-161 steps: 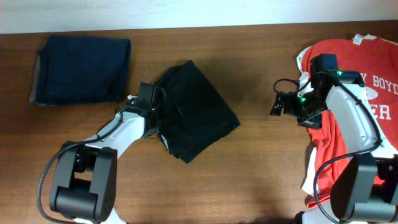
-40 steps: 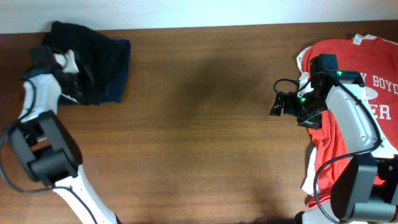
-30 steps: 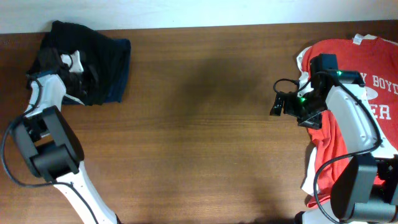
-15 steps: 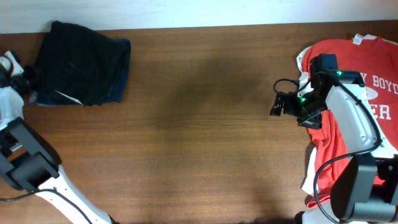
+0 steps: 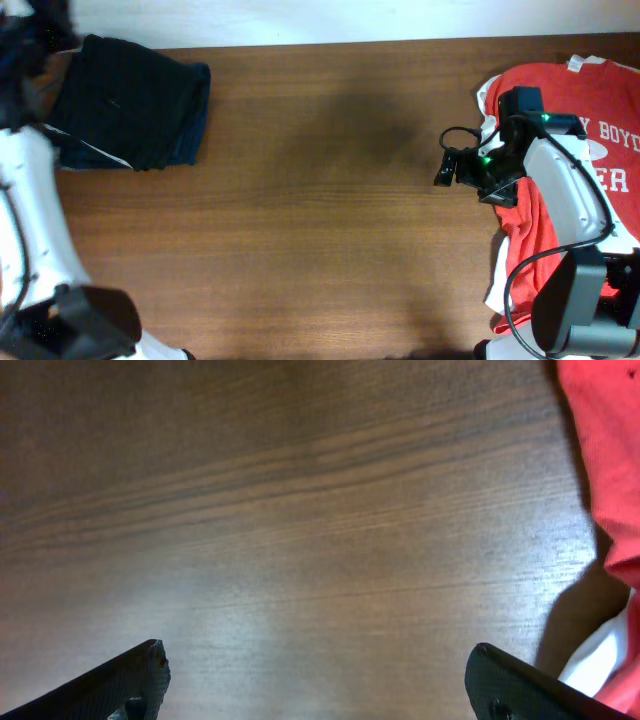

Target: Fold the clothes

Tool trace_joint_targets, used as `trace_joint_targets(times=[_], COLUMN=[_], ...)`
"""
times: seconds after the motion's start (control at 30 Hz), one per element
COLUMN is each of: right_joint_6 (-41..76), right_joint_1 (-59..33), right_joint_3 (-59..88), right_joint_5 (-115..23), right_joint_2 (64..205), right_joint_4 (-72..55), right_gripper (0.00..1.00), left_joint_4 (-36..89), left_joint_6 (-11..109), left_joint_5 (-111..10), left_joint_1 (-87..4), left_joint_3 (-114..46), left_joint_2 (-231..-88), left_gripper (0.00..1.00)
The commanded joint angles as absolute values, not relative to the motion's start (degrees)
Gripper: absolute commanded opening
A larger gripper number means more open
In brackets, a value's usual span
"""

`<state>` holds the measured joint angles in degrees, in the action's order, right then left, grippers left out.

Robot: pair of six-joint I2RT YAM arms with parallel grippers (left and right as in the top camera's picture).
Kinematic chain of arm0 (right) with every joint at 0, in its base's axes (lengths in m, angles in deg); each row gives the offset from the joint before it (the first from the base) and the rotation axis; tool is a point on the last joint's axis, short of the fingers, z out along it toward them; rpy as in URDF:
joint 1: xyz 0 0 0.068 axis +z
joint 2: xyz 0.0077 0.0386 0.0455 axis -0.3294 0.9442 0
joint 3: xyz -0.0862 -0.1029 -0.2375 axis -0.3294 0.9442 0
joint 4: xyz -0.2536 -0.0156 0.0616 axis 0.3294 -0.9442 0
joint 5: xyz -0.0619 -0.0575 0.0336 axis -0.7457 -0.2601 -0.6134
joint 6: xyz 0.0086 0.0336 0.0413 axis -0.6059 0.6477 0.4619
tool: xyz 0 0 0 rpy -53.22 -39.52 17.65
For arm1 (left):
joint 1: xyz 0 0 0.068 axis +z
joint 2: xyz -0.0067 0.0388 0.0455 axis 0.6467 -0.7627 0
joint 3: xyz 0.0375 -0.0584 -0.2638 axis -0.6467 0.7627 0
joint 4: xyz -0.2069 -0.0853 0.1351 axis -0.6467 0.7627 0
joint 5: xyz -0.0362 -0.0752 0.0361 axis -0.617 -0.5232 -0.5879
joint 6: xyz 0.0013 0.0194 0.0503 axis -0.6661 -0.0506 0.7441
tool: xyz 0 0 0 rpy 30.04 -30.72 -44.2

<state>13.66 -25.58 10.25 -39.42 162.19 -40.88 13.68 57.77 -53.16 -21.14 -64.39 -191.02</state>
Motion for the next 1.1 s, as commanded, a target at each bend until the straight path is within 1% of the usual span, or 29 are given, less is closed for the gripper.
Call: trace_joint_targets(times=[0.0, 0.1, 0.2, 0.27, 0.37, 0.43, 0.47, 0.53, 0.63, 0.67, 0.7, 0.77, 0.8, 0.93, 1.0, 1.07], right_joint_6=[13.5, 13.5, 13.5, 13.5, 13.5, 13.5, 13.5, 13.5, 13.5, 13.5, 13.5, 13.5, 13.5, 13.5, 13.5, 13.5], right_joint_1=[-25.6, -25.6, -25.6, -25.6, -25.6, -25.6, -25.6, -25.6, -25.6, -25.6, -25.6, -25.6, -25.6, -25.6, -25.6, -25.6], right_joint_3=[9.9, 9.9, 9.9, 9.9, 9.9, 9.9, 9.9, 9.9, 9.9, 9.9, 9.9, 9.9, 9.9, 9.9, 9.9, 9.9], right_joint_5=[-39.9, -39.9, -39.9, -39.9, -39.9, -39.9, -39.9, -39.9, -39.9, -39.9, -39.9, -39.9, -39.9, -39.9, -39.9, -39.9], right_joint_2=[162.0, 162.0, 162.0, 162.0, 162.0, 162.0, 162.0, 162.0, 162.0, 162.0, 162.0, 162.0, 162.0, 162.0, 162.0, 162.0], right_joint_4=[-40.9, -40.9, -40.9, -40.9, -40.9, -40.9, -40.9, -40.9, -40.9, -40.9, -40.9, -40.9, -40.9, -40.9, -40.9, -40.9], right_gripper=[0.98, 0.98, 0.98, 0.98, 0.98, 0.98, 0.98, 0.98, 0.98, 0.98, 0.98, 0.98, 0.98, 0.98, 0.98, 0.98], left_joint_4=[10.7, 4.9, 1.7, 1.6, 1.8, 0.9, -0.3, -1.2, -0.6, 3.3, 6.4, 11.0, 14.1, 20.3, 22.3, 23.1], left_joint_6=[56.3, 52.8, 51.3, 51.3, 51.3, 51.3, 51.3, 50.3, 50.3, 50.3, 50.3, 50.3, 50.5, 53.0, 56.1, 56.5], left_joint_5=[-53.3, -53.4, -53.3, -51.5, -52.6, -53.1, -55.2, -57.2, -57.1, -53.5, -50.6, -49.9, -49.8, -48.8, -48.7, -48.5], left_joint_1=[-28.0, -30.9, -31.8, -31.8, -31.9, -31.9, -31.9, -31.9, -30.4, -28.9, -27.4, -23.3, -20.6, -12.9, -10.7, -9.1], left_joint_3=[-62.3, -62.3, -62.3, -62.3, -62.3, -62.4, -62.8, -64.8, -66.9, -66.9, -66.9, -66.9, -66.8, -66.8, -66.8, -66.8], left_joint_2=[-202.9, -212.9, -222.0, -226.0, -230.5, -230.3, -229.5, -225.5, -214.2, -209.0, -206.4, -204.2, -204.2, -208.2, -212.5, -217.9], left_gripper=[0.01, 0.01, 0.01, 0.01, 0.02, 0.02, 0.02, 0.02, 0.02, 0.06, 0.06, 0.05, 0.03, 0.02, 0.01, 0.01])
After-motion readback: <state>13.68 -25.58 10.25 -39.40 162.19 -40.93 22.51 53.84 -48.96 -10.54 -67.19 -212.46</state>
